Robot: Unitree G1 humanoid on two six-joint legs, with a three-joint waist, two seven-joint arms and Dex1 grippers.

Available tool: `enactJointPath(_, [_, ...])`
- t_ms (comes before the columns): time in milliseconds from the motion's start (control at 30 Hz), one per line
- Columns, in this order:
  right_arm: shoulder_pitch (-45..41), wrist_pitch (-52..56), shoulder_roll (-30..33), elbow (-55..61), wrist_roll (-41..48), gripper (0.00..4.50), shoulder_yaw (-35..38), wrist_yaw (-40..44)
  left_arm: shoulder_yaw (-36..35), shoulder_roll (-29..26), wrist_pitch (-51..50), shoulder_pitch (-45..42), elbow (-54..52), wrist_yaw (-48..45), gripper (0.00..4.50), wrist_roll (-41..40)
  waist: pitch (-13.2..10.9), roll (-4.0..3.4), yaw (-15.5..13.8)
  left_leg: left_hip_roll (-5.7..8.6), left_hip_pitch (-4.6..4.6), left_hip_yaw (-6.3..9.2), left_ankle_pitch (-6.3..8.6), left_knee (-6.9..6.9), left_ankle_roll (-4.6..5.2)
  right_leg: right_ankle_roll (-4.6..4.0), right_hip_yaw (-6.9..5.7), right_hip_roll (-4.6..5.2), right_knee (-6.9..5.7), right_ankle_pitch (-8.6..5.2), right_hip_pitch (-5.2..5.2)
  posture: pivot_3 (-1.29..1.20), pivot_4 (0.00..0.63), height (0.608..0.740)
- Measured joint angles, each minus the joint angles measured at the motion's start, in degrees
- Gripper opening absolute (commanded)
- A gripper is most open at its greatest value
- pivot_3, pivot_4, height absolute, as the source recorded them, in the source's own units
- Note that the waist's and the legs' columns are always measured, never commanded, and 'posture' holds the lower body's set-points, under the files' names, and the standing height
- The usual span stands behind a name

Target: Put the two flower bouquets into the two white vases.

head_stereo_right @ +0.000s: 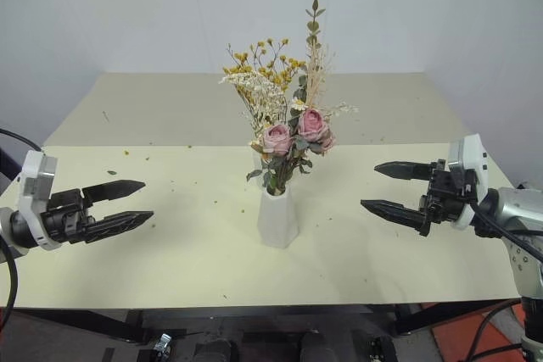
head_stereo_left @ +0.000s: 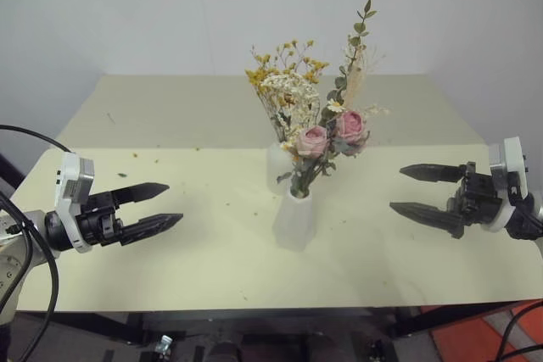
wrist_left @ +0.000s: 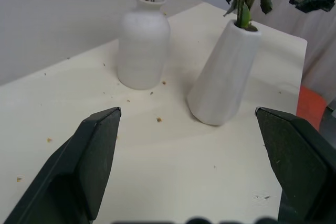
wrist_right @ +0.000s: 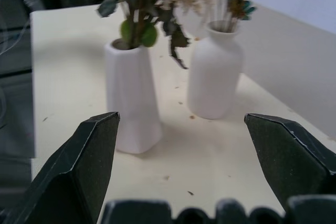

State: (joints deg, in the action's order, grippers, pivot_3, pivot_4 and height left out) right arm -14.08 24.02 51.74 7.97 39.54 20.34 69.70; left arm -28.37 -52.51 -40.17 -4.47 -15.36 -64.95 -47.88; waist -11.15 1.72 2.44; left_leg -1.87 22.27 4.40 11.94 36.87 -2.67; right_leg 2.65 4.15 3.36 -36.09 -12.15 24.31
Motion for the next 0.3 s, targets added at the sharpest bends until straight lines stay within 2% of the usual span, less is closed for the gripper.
enactJointPath(300, [5.42,0.53,0.02,2.92,0.08,4.5,3.4,-2.06,0.43,0.05,-0.02,-1.46,-1.63,1.5,4.48,-1.77,0.0,0.01,0.01,-0.01,0.0,-0.01,0.0,0.0,0.0,0.02,0.0,-0.01,0.01,0.01,-0.02,0.0,0.15,0.74])
